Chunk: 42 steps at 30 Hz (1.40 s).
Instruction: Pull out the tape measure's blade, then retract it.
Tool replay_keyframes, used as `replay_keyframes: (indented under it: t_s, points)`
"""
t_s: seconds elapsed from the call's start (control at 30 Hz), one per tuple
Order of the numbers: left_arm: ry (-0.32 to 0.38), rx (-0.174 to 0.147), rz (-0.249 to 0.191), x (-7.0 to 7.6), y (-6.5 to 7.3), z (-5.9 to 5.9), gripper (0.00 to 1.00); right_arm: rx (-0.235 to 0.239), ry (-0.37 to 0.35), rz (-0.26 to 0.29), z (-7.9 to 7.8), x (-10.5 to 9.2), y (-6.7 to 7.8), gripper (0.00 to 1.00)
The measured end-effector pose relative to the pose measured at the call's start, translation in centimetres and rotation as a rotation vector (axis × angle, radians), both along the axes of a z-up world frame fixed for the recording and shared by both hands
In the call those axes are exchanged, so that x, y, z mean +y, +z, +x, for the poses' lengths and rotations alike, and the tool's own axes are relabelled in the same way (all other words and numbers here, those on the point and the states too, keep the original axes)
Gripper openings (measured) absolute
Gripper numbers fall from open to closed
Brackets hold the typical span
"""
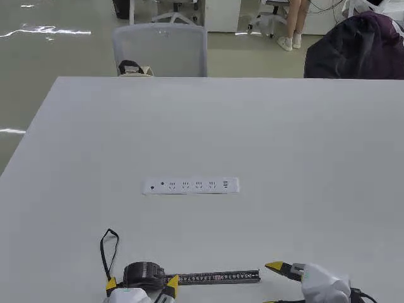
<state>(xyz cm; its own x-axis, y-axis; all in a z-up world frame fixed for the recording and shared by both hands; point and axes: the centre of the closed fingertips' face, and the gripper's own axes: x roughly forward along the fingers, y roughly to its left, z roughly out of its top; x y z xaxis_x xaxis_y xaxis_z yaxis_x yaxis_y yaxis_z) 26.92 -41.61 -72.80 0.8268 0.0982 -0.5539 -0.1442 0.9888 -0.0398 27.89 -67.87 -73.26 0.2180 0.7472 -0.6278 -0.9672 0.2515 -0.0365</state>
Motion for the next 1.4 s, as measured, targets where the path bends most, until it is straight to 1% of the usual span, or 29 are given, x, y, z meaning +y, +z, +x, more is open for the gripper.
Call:
replay_keyframes:
  t_s: [0.07, 0.13, 0.23, 0.3, 0.33, 0.37, 0.4, 0.47, 0.53, 0.6, 0.67, 0.73, 0.8, 0.83, 0.93, 0.97, 1.0, 1.07, 1.17, 1.27, 1.33, 1.4]
  points:
    - [0.008, 0.007, 0.002, 0.0, -0.1, -0.3, 0.85, 0.003, 0.029, -0.011, 0.3, 0.0, -0.2, 0.49]
    - [0.014, 0.013, 0.003, 0.1, -0.8, -0.1, 0.84, 0.003, 0.061, -0.026, 0.7, -0.1, -0.4, 0.47]
    - [0.027, 0.013, 0.002, 0.5, -1.1, 0.1, 0.83, 0.009, 0.097, -0.041, 1.2, -0.1, -0.7, 0.43]
    - [0.034, 0.008, -0.003, 0.6, -1.3, 0.4, 0.83, 0.019, 0.121, -0.052, 1.5, -0.1, -1.2, 0.40]
    - [0.036, 0.012, 0.002, 0.7, -1.4, 0.4, 0.82, 0.027, 0.134, -0.059, 1.5, -0.1, -1.5, 0.38]
    - [0.041, 0.011, -0.001, 1.1, -1.7, 0.6, 0.81, 0.035, 0.155, -0.067, 1.6, -0.1, -1.9, 0.37]
    - [0.044, 0.012, -0.007, 1.2, -1.9, 0.7, 0.81, 0.040, 0.160, -0.072, 1.7, -0.1, -2.1, 0.36]
    - [0.048, 0.017, -0.005, 1.3, -2.3, 0.7, 0.79, 0.051, 0.173, -0.077, 1.9, 0.0, -2.6, 0.34]
    - [0.042, 0.020, -0.006, 1.1, -2.3, 0.7, 0.77, 0.057, 0.183, -0.090, 2.2, 0.1, -3.3, 0.33]
    - [0.041, 0.016, -0.005, 1.0, -2.3, 0.7, 0.76, 0.068, 0.189, -0.086, 2.3, 0.2, -3.4, 0.29]
    - [0.038, 0.021, -0.003, 1.0, -2.7, 0.8, 0.75, 0.082, 0.195, -0.083, 2.3, 0.3, -3.6, 0.25]
    - [0.037, 0.027, -0.004, 0.9, -2.9, 0.8, 0.73, 0.098, 0.194, -0.083, 2.4, 0.4, -3.9, 0.25]
    - [0.044, 0.031, -0.010, 0.9, -2.9, 0.8, 0.72, 0.104, 0.203, -0.088, 2.3, 0.3, -4.3, 0.23]
    - [0.045, 0.031, -0.009, 1.1, -3.2, 0.9, 0.72, 0.106, 0.206, -0.089, 2.3, 0.3, -4.5, 0.22]
    - [0.047, 0.031, -0.004, 1.2, -3.4, 1.0, 0.71, 0.112, 0.222, -0.103, 2.1, 0.2, -4.9, 0.18]
    - [0.051, 0.031, -0.007, 1.2, -3.4, 1.0, 0.70, 0.099, 0.233, -0.108, 2.1, 0.1, -5.0, 0.17]
    - [0.052, 0.034, -0.012, 1.1, -3.5, 1.0, 0.70, 0.103, 0.231, -0.113, 2.1, 0.0, -5.3, 0.16]
    - [0.053, 0.038, -0.009, 1.0, -3.7, 1.0, 0.70, 0.104, 0.229, -0.098, 2.3, 0.1, -4.8, 0.15]
    - [0.054, 0.042, -0.014, 0.9, -3.8, 0.9, 0.70, 0.095, 0.236, -0.094, 2.2, 0.1, -4.7, 0.14]
    - [0.058, 0.044, -0.013, 1.0, -4.0, 1.0, 0.70, 0.079, 0.245, -0.095, 2.3, 0.1, -4.9, 0.14]
    - [0.069, 0.042, -0.018, 1.2, -4.1, 1.0, 0.69, 0.081, 0.246, -0.096, 2.4, 0.1, -5.0, 0.13]
    - [0.073, 0.043, -0.017, 1.1, -3.9, 1.0, 0.69, 0.078, 0.249, -0.098, 2.4, 0.2, -4.9, 0.13]
